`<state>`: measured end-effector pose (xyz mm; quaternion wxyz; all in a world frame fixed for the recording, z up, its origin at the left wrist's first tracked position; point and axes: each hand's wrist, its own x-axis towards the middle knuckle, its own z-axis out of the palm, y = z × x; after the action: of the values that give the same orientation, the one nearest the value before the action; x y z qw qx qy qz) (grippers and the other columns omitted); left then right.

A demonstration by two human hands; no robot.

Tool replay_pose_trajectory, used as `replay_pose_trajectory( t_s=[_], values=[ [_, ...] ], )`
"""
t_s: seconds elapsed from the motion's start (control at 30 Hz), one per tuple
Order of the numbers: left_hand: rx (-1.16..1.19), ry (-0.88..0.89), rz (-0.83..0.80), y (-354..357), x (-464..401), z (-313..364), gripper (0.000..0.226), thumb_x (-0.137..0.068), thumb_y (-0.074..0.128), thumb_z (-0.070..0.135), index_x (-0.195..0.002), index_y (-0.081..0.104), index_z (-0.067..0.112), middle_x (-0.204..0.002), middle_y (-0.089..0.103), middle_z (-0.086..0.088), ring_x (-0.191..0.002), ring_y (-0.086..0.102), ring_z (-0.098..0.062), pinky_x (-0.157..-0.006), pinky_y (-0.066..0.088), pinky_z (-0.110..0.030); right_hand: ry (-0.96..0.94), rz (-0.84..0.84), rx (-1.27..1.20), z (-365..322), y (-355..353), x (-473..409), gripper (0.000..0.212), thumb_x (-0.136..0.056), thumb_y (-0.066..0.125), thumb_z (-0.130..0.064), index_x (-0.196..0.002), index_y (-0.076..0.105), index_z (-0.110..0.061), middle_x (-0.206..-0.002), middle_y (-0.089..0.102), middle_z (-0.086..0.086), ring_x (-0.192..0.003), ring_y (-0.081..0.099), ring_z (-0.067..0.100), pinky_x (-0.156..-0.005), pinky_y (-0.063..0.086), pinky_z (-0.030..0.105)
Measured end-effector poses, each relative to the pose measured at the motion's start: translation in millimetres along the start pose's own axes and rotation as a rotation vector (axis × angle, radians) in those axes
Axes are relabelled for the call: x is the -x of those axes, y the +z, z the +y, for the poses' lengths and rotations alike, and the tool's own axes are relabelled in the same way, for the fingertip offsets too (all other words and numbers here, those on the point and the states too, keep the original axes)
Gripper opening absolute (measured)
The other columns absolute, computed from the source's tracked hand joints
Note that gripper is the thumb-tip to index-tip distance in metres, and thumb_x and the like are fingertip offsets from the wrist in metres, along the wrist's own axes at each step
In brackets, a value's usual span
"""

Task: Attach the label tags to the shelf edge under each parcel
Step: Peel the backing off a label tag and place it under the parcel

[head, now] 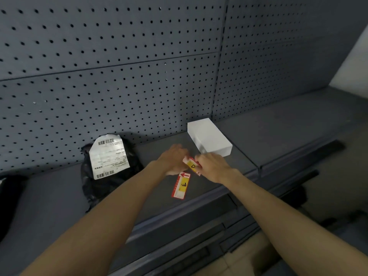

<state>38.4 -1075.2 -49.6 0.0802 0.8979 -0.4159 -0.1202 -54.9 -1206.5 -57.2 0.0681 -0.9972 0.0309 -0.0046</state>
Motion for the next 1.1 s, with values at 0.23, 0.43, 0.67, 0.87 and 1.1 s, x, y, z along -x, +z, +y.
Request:
replay_pose_trajectory(
  t_s=[0.23,0.43,0.67,0.87,1.1],
  values=[
    [-0.062,0.084,-0.013,-7.0,-4.4,3.2,0.047,-0.091,0.061,0.02,-0.135,0.046,0.025,-0.135,0.049,-0.006,-0.129,0.04,-0.027,-0.106,0.04,-0.047,0.026,-0.034,-0.059,-0.3,-2.1,-3.3,0.022,-0.095,0.057,-0.026,-0.1,0.058,-0.004,-0.095,0.069,0.016,-0.085,0.065,0.032,-0.075,0.049,0.039],
    [-0.123,0.118,-0.014,-5.9,-13.7,7.9,0.025,-0.09,0.064,0.022,-0.115,0.059,0.022,-0.129,0.05,-0.004,-0.122,0.043,-0.025,-0.103,0.042,-0.043,0.049,-0.025,-0.119,-5.5,-4.2,-5.3,0.013,-0.093,0.059,-0.015,-0.095,0.064,-0.003,-0.095,0.069,0.016,-0.089,0.066,0.033,-0.078,0.051,0.04],
    [-0.114,0.139,-0.104,-10.6,-19.3,5.2,0.039,-0.089,0.064,0.023,-0.126,0.052,0.027,-0.126,0.051,-0.005,-0.118,0.044,-0.025,-0.1,0.043,-0.044,0.132,-0.043,-0.203,-5.3,-4.3,-5.4,0.026,-0.094,0.06,-0.027,-0.109,0.059,-0.006,-0.101,0.068,0.015,-0.092,0.066,0.031,-0.077,0.048,0.036],
    [-0.044,0.099,-0.146,-17.7,-31.4,0.3,0.035,-0.076,0.076,0.017,-0.1,0.051,0.022,-0.108,0.056,-0.001,-0.099,0.054,-0.023,-0.083,0.051,-0.04,0.255,-0.135,-0.279,-0.7,-3.0,-9.1,0.028,-0.091,0.063,-0.024,-0.11,0.055,-0.005,-0.107,0.066,0.016,-0.096,0.064,0.031,-0.082,0.052,0.038],
    [0.201,0.027,0.005,-37.4,1.2,-21.2,0.012,-0.082,0.072,0.014,-0.082,0.063,0.022,-0.087,0.061,0.005,-0.087,0.063,-0.018,-0.079,0.053,-0.035,0.095,0.165,-0.226,-9.6,-23.3,-13.1,0.008,-0.091,0.063,-0.018,-0.093,0.067,-0.011,-0.097,0.059,0.006,-0.079,0.062,0.028,-0.07,0.049,0.038]
  ],
)
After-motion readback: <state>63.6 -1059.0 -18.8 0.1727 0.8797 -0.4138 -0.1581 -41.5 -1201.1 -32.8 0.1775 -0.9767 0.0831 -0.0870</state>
